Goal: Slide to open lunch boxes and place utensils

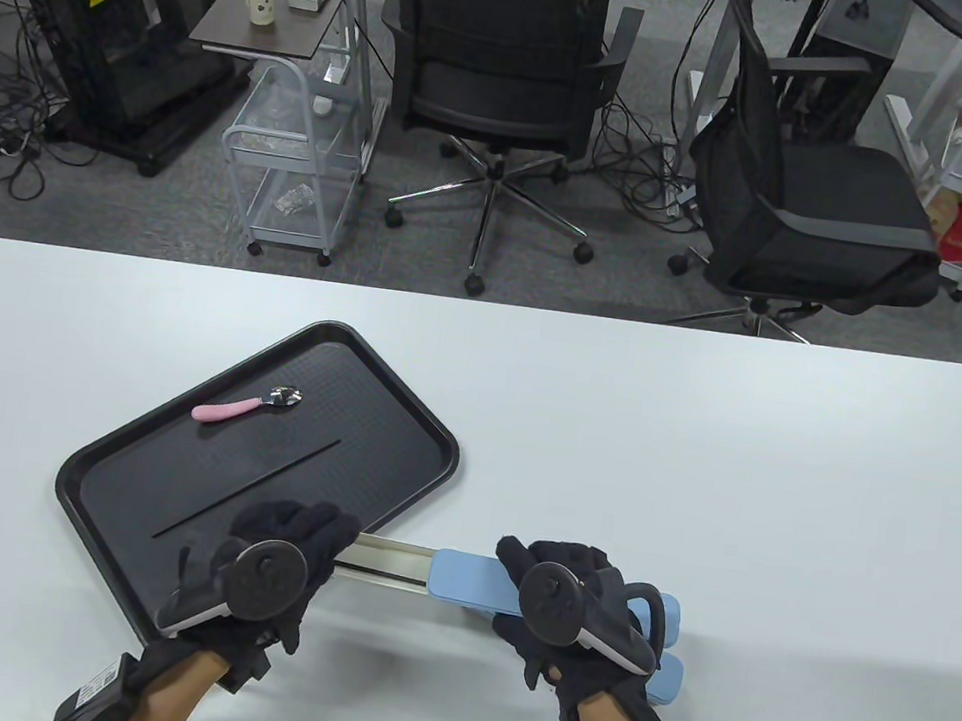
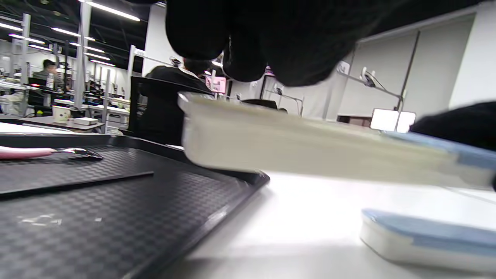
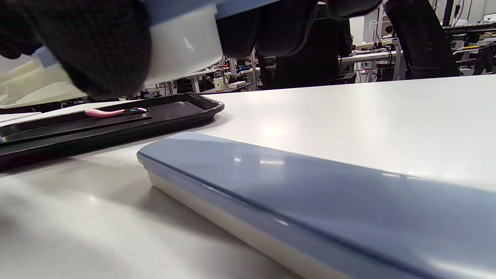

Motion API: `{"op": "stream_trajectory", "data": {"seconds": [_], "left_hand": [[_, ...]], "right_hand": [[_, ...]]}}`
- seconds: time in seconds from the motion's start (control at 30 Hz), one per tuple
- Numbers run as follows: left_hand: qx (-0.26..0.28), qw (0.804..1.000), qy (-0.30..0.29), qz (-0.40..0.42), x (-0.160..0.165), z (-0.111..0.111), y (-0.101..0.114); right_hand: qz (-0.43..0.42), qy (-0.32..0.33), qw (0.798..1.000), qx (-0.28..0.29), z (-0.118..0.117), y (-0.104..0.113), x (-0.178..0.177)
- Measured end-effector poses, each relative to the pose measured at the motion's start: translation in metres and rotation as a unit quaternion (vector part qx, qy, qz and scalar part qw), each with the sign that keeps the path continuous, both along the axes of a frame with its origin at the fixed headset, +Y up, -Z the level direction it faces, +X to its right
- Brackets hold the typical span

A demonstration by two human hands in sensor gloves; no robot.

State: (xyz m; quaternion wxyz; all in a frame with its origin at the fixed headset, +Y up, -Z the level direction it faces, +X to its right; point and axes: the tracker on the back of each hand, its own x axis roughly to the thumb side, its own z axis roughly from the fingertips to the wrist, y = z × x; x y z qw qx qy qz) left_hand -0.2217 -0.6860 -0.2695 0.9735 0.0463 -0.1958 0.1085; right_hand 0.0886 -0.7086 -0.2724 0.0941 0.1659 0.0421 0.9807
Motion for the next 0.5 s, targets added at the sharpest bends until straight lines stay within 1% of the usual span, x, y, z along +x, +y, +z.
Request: {"op": "stream_trajectory", "data": {"seconds": [0.13, 0.23, 0.33, 0.5], "left_hand": [[0.003, 0.998, 0.045, 0.046, -0.025, -0.009, 0.008], [-0.027, 0.994, 0.077, 0.069, -0.047, -0.016, 0.008], [-0.043, 0.988, 0.116, 0.093, -0.065, -0.023, 0.005], [-0.075, 0.975, 0.190, 0.091, -0.093, -0.036, 0.001]], "right_hand": [[-0.002, -0.002, 1.000, 0.002, 0.000, 0.001, 0.001], [-0.002, -0.003, 1.000, 0.003, -0.001, 0.000, 0.001], [-0.003, -0.005, 1.000, 0.003, -0.001, 0.001, 0.002], [-0.006, -0.008, 1.000, 0.005, -0.002, 0.001, 0.005]]}}
